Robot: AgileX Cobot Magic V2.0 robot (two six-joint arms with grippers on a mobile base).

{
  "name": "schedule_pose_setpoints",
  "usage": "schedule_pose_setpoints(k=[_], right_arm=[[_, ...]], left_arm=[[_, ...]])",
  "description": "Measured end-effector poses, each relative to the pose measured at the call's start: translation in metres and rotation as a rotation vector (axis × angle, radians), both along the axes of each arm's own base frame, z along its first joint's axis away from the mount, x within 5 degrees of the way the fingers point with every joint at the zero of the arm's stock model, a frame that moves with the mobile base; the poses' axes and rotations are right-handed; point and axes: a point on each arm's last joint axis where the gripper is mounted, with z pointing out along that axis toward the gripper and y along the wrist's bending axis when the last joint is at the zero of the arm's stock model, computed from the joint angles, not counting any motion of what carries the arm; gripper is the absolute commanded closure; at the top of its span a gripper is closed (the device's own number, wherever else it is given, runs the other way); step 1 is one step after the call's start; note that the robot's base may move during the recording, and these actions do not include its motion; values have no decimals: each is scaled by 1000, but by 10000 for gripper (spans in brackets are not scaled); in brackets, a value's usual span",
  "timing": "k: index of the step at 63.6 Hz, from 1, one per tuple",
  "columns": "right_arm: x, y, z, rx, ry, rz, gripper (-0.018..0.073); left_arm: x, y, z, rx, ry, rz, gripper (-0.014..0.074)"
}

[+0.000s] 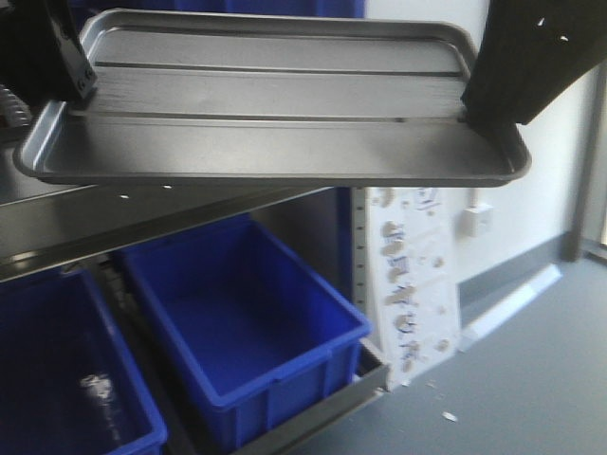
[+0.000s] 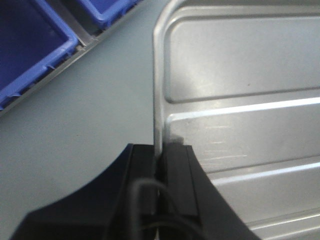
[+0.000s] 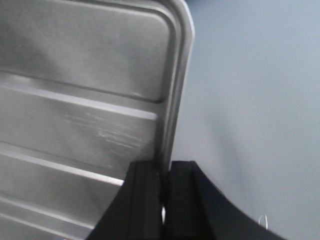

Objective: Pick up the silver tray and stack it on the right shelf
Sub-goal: 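Carry the tray over the larger pale tray on the shelf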

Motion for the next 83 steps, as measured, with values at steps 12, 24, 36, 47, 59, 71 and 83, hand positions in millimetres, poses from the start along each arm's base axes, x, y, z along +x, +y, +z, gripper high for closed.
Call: schedule_pose_setpoints(k=[12,24,36,47,59,71,83], right_arm=[[0,0,0,0,0,0,503],[0,0,0,0,0,0,503],[0,0,0,1,-2,0,503],[0,0,0,2,-3,0,503],[0,0,0,1,-1,0,503],[0,0,0,1,-1,0,503],[0,0,0,1,-1,0,503]], left_arm=[[0,0,0,0,0,0,689],[0,0,0,0,0,0,689],[0,0,0,1,1,0,689],[0,0,0,3,3,1,689],[0,0,0,3,3,1,689],[0,0,0,3,3,1,689],[0,0,0,3,3,1,689]])
